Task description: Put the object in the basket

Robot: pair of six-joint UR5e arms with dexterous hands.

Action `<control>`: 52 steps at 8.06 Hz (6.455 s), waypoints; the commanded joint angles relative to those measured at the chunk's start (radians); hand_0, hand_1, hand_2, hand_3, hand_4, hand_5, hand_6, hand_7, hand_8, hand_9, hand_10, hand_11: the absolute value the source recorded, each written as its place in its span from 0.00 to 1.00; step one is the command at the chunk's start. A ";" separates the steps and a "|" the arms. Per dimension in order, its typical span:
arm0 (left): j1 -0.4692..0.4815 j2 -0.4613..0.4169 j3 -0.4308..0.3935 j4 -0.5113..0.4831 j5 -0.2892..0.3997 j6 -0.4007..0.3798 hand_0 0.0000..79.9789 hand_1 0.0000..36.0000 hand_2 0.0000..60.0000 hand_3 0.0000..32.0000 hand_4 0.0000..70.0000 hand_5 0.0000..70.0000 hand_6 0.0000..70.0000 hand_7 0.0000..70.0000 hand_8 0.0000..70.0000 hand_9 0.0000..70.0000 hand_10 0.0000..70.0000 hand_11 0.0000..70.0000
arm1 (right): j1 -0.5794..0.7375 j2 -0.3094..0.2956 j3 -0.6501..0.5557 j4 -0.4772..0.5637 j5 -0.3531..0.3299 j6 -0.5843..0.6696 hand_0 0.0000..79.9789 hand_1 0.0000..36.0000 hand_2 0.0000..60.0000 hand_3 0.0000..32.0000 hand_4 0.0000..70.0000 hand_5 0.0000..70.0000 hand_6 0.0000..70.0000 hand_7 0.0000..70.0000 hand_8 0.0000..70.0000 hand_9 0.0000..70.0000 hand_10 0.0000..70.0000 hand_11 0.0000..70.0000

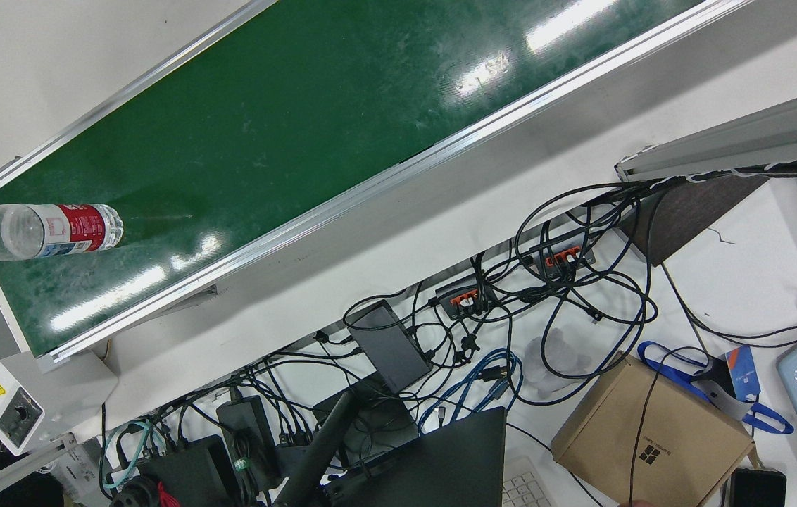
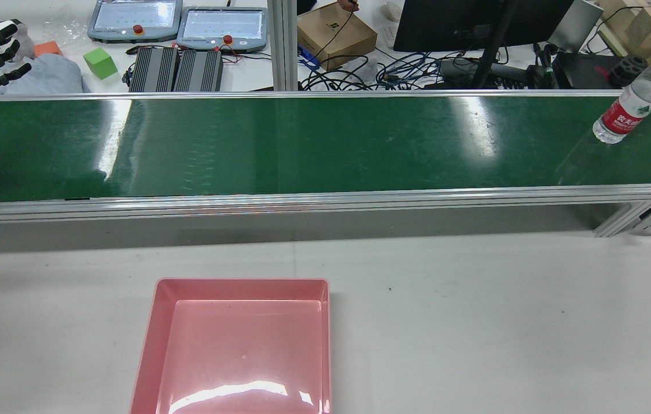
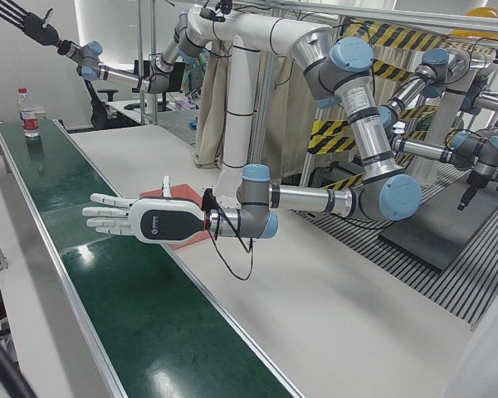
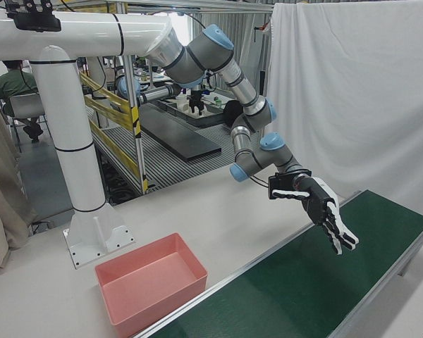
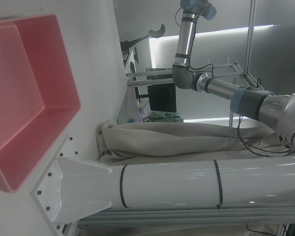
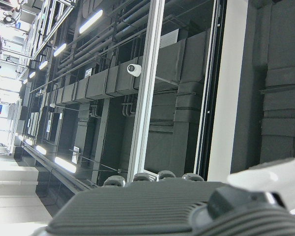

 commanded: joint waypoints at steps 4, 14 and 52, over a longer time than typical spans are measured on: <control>0.000 0.000 0.000 0.000 0.000 0.001 0.68 0.32 0.00 0.00 0.17 0.12 0.03 0.00 0.03 0.00 0.07 0.13 | 0.000 0.000 0.000 0.000 0.000 0.000 0.00 0.00 0.00 0.00 0.00 0.00 0.00 0.00 0.00 0.00 0.00 0.00; -0.002 0.000 0.000 0.000 0.000 0.001 0.69 0.47 0.00 0.00 0.20 0.16 0.04 0.01 0.04 0.02 0.08 0.15 | 0.000 0.000 0.000 0.000 0.000 0.000 0.00 0.00 0.00 0.00 0.00 0.00 0.00 0.00 0.00 0.00 0.00 0.00; 0.002 0.000 -0.028 0.014 0.000 0.003 0.65 0.38 0.00 0.00 0.17 0.16 0.03 0.00 0.03 0.01 0.08 0.14 | 0.000 0.000 0.000 0.000 0.000 0.000 0.00 0.00 0.00 0.00 0.00 0.00 0.00 0.00 0.00 0.00 0.00 0.00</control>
